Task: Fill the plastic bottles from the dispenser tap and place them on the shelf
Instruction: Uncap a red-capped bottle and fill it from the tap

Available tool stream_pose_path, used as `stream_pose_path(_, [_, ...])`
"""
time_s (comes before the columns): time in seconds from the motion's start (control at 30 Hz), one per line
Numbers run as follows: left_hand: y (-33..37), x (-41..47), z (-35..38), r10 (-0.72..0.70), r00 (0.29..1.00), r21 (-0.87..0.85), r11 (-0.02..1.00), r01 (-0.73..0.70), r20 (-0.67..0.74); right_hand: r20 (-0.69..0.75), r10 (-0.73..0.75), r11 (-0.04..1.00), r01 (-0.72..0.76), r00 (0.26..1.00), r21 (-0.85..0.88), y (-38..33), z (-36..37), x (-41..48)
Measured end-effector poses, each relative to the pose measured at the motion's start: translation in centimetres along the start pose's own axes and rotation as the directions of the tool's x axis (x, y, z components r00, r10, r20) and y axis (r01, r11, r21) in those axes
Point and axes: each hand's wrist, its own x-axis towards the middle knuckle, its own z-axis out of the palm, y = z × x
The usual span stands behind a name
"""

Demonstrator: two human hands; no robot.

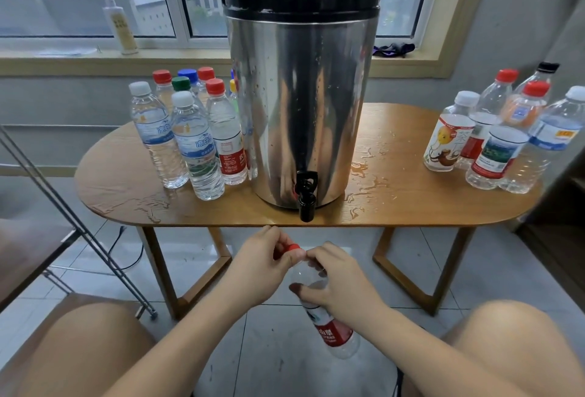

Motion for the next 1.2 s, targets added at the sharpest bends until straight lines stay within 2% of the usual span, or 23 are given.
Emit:
stream_pose_path(0.1, [0.3,-0.1,0.1,-0.019,1.000,0.145,0.989,0.017,0.010,-0.005,-0.022,0.997,0.021,1.000,-0.078,0.0,0.2,0.0])
stream_pose_path(0.23, [0.5,-0.3,0.2,0.021,0.999,0.316,0.948,-0.033,0.040,-0.002,-0.037,0.988,0.037,0.999,-0.149,-0.1,0.3,-0.2])
stream_pose_path(0.5, [0.1,0.2,-0.1,0.007,0.997,0.410,0.911,-0.036,0.071,0.011,-0.027,0.993,0.028,1.000,-0.114,0.0,0.1,-0.3])
stream_pose_path(0.57, [-0.4,0.3,-0.5,0.029,0.997,0.355,0.933,-0.054,0.076,-0.015,-0.009,0.998,0.008,1.000,-0.057,0.1,-0.2,-0.2])
stream_pose_path(0.67, [-0.6,0.0,-1.3,0.093,0.991,-0.014,0.996,-0.092,0.099,-0.027,-0.004,1.000,0.004,1.000,0.004,0.3,-0.5,0.0])
stream_pose_path(0.77, [-0.4,-0.6,-2.0,0.147,0.976,-0.194,0.974,-0.114,0.163,-0.017,-0.012,0.999,0.013,1.000,0.044,0.3,-0.6,0.0])
stream_pose_path(0.9, [-0.4,-0.8,-2.5,0.203,0.958,-0.225,0.962,-0.157,0.201,-0.007,-0.007,0.997,0.008,1.000,0.080,0.1,-0.6,0.1])
stream_pose_path(1.0, [-0.9,-0.4,-2.6,0.195,0.964,-0.167,0.972,-0.165,0.181,-0.011,-0.003,0.998,0.004,1.000,0.069,0.1,-0.4,0.2])
stream_pose_path(1.1, [-1.2,0.0,-2.4,0.134,0.989,-0.087,0.988,-0.128,0.064,-0.010,0.013,0.998,-0.012,1.000,0.056,0.0,-0.2,0.1])
stream_pose_path(1.2, [-1.3,0.6,-2.5,0.134,0.986,-0.026,0.990,-0.137,-0.095,-0.017,0.037,0.998,-0.036,0.999,0.061,0.1,-0.2,0.1])
